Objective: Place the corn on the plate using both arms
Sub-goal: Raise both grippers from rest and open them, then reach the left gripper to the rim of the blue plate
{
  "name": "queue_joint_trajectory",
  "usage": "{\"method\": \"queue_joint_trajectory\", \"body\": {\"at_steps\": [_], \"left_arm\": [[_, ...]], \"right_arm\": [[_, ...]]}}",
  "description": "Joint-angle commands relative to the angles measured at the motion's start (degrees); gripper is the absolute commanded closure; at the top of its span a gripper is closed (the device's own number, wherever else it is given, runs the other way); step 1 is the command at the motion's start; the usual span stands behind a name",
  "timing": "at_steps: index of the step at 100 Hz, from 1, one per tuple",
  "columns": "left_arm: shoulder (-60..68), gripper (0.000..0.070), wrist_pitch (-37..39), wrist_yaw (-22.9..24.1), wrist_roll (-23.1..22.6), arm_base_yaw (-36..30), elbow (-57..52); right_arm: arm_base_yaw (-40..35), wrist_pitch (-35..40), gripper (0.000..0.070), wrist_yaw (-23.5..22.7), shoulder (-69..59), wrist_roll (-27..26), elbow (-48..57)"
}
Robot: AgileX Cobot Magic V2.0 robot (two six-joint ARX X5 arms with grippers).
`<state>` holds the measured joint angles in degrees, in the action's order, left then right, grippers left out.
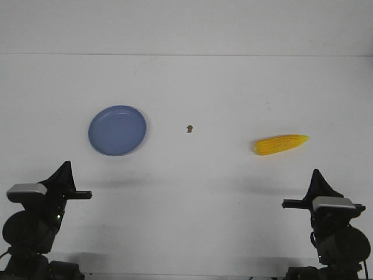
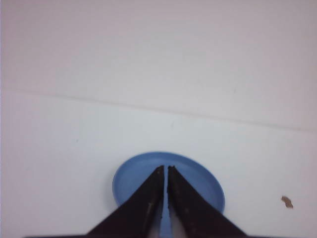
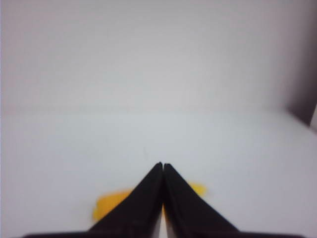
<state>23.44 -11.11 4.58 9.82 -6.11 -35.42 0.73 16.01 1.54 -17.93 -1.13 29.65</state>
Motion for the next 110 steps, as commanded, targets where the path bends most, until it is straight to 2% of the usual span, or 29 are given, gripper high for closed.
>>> {"method": "queue_joint_trajectory", "body": {"at_steps": [1,16,29,42,63,72,76,83,89,93,98,110], "left_arm": [[5.1,0.0688,-5.1,0.2,0.3,0.0,-6.9],[15.9,0.0688,-17.2,0.2,-0.3,0.0,-18.6],[23.1,0.0688,-23.1,0.1,-0.3,0.0,-24.0],[27.2,0.0688,-23.6,0.1,-0.7,0.0,-24.9],[29.0,0.0687,-23.4,0.1,-0.7,0.0,-24.9],[29.0,0.0653,-23.3,0.1,-0.7,0.0,-24.9],[29.0,0.0574,-23.4,0.2,-0.5,0.0,-24.9],[29.0,0.0396,-23.4,0.2,0.2,0.0,-24.9],[29.0,0.0282,-23.4,0.2,0.2,0.0,-24.9],[29.0,0.0261,-23.4,0.2,0.2,0.0,-24.9],[29.0,0.0261,-23.6,0.2,0.2,0.0,-24.9],[29.0,0.0260,-23.6,0.2,0.2,0.0,-24.9]], "right_arm": [[0.0,4.3,0.0699,0.0,-5.0,2.3,5.0],[-0.1,13.9,0.0700,-0.5,-16.2,2.8,15.5],[-0.1,17.5,0.0699,-3.1,-23.6,2.4,21.6],[-0.1,17.3,0.0699,-6.1,-27.9,2.4,23.7],[-0.1,18.4,0.0700,-6.0,-29.0,2.2,23.7],[-0.1,19.0,0.0695,-6.0,-28.9,2.1,23.7],[-0.1,19.4,0.0655,-6.0,-28.9,2.0,23.7],[-0.1,20.1,0.0513,-6.0,-29.0,1.9,23.7],[-0.1,20.6,0.0337,-5.9,-29.0,0.9,23.7],[-0.1,20.9,0.0250,-5.8,-29.0,0.4,23.7],[0.0,21.3,0.0188,-5.5,-29.0,0.4,23.7],[0.0,21.4,0.0170,-4.3,-29.0,0.0,23.7]]}}
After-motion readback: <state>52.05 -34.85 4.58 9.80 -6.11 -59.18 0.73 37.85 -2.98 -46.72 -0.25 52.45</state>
